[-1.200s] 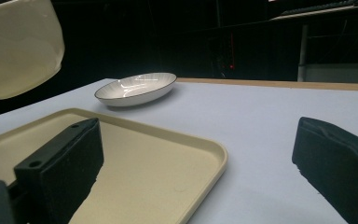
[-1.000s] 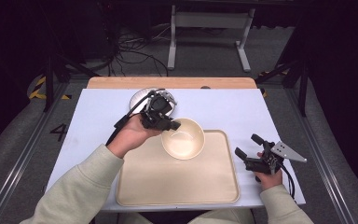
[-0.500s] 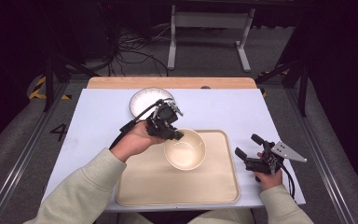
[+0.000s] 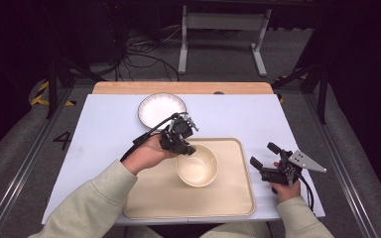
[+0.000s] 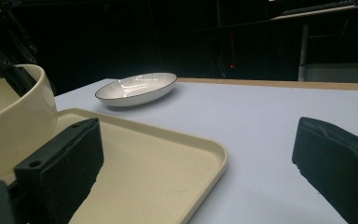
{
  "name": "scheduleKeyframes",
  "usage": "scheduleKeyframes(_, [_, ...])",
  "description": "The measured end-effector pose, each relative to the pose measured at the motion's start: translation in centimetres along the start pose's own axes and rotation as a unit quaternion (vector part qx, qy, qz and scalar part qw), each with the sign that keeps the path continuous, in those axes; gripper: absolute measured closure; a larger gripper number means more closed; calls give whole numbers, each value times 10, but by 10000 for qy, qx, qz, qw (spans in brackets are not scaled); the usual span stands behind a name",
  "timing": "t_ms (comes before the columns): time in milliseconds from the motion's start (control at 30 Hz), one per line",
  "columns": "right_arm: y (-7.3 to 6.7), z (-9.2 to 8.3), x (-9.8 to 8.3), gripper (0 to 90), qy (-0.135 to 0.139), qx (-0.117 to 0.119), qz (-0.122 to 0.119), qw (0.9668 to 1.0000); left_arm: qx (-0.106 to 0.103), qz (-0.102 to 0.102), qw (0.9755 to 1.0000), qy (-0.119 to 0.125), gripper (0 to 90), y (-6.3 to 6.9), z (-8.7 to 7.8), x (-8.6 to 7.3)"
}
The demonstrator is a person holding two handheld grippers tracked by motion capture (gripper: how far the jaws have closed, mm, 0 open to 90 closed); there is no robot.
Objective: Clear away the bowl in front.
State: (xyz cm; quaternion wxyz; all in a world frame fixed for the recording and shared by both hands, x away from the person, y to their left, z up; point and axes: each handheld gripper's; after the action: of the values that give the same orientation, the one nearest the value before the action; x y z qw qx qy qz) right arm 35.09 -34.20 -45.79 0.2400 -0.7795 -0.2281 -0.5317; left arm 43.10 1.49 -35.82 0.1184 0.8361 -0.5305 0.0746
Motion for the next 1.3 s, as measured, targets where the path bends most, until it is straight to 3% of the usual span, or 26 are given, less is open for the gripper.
scheduleKeyframes(267, [0,0,0,24,-1,7,0,10000,-1,31,9999,-103,825,-1,8,0])
scheduleKeyframes(400, [0,0,0,23,-4,7,-3,10000,-79,-153,9997,-160,824,-3,15,-2])
scheduleKeyframes(500, [0,0,0,24,-3,4,2,10000,-44,-5,9998,-205,825,-7,16,-2])
scheduleKeyframes(633, [0,0,0,24,-6,7,4,10000,-97,-127,9997,-201,825,-6,19,-2])
scheduleKeyframes(733, [0,0,0,23,-7,5,-4,10000,-36,3,9997,-237,825,-7,20,-2])
scheduleKeyframes(833, [0,0,0,24,-8,6,-6,10000,-72,-85,9997,-235,825,-7,21,-2])
scheduleKeyframes(900, [0,0,0,23,-7,7,-5,10000,-60,-24,9997,-252,824,-8,22,-2])
scheduleKeyframes(933, [0,0,0,24,-7,7,-6,10000,-94,-128,9996,-245,824,-6,22,-2])
scheduleKeyframes(1300, [0,0,0,24,-9,11,-5,10000,-46,-72,9994,-341,823,-5,28,-1])
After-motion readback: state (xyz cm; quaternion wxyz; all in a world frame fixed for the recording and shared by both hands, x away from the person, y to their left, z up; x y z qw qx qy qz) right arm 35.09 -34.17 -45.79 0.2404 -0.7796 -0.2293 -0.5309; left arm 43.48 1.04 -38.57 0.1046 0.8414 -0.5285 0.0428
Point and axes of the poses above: each handheld gripper's, and its own axes: z roughly forward along the jaws, x roughly out of its top, y roughly to its right, and after that the axes turned 13 degrees about -y, right-handed
